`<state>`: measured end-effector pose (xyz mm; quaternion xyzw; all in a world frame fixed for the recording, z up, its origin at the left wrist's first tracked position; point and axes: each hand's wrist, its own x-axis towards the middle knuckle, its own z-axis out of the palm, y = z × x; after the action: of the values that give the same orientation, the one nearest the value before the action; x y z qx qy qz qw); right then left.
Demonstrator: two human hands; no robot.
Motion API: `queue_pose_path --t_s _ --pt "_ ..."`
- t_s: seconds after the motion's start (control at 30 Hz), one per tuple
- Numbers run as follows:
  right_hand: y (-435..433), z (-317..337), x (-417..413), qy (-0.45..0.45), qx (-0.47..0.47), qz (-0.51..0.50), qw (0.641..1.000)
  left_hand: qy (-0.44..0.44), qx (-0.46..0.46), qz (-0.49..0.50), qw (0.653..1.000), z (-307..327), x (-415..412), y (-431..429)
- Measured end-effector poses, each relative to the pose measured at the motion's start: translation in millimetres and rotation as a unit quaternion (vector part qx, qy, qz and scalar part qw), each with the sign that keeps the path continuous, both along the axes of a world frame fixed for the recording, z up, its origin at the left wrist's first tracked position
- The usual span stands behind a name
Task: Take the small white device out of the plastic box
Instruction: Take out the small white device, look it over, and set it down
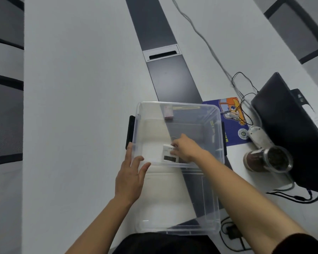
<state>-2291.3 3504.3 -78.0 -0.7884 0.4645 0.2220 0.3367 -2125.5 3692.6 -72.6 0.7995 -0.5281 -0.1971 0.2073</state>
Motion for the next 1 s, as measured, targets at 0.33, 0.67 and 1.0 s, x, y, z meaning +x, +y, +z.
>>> queue_pose_path --t_s 0.33,0.67,1.0 --pt "33.6 69.3 -38.7 -0.233 -0.039 -0.190 0.953 0.137 0.038 0.074 0.987 29.1 -0.8 -7.9" --pt "108.1 97.8 -36.0 -0.432 0.134 -0.277 0.848 0.397 0.003 0.173 0.901 124.5 -36.0 9.0" --pt "125.7 90.0 -33.1 -0.454 0.266 -0.275 0.805 0.390 -0.100 0.341 0.850 128.0 -58.8 61.8"
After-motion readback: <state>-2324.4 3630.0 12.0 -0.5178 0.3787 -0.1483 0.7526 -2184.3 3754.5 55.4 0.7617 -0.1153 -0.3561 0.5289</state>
